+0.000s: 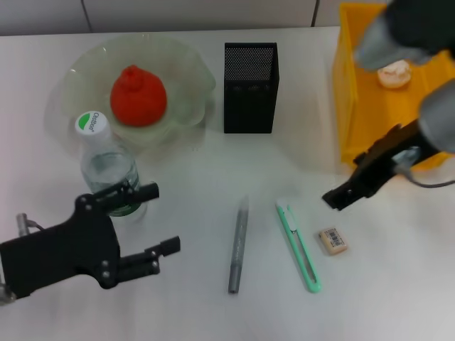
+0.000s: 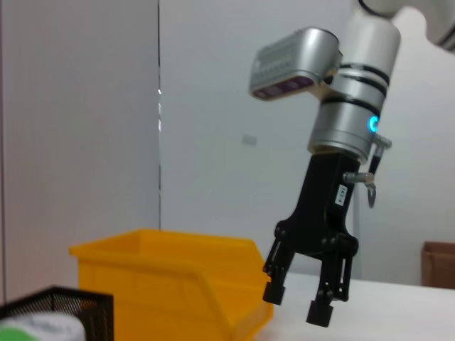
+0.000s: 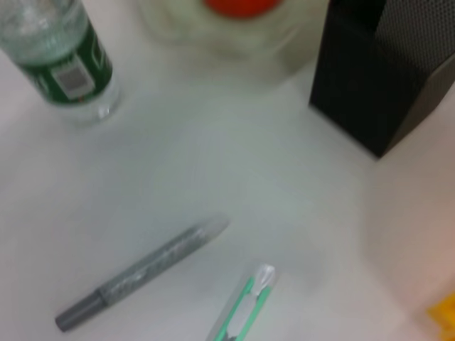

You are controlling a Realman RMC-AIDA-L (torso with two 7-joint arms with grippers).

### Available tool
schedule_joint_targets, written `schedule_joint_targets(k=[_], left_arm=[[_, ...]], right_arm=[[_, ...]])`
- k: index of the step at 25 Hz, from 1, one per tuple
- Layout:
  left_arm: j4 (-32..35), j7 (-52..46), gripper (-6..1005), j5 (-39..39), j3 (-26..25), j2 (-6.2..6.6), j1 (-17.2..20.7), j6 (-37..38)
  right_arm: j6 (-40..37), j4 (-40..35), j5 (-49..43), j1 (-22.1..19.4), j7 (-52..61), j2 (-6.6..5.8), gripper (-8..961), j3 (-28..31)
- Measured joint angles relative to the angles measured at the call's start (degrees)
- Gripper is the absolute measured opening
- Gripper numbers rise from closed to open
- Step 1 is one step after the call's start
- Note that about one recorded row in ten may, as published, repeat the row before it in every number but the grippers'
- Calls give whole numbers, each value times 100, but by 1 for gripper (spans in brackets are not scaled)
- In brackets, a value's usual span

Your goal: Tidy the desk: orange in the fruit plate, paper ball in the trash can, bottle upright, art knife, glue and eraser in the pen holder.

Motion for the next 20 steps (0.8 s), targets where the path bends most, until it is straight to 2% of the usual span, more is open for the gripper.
schedule_joint_targets(k=[4, 9, 20], left_arm=[[-269, 17, 784, 120, 2, -5, -84, -105], [-357, 20, 785, 134, 3, -5, -116, -207], [-529, 34, 785, 145, 44, -2, -222, -306]], right_arm=[[303, 664, -67, 317, 300, 19, 838, -592], [741, 1048, -53, 479, 478, 25, 835, -1067], [1443, 1890, 68, 872, 819, 46, 823, -1785]])
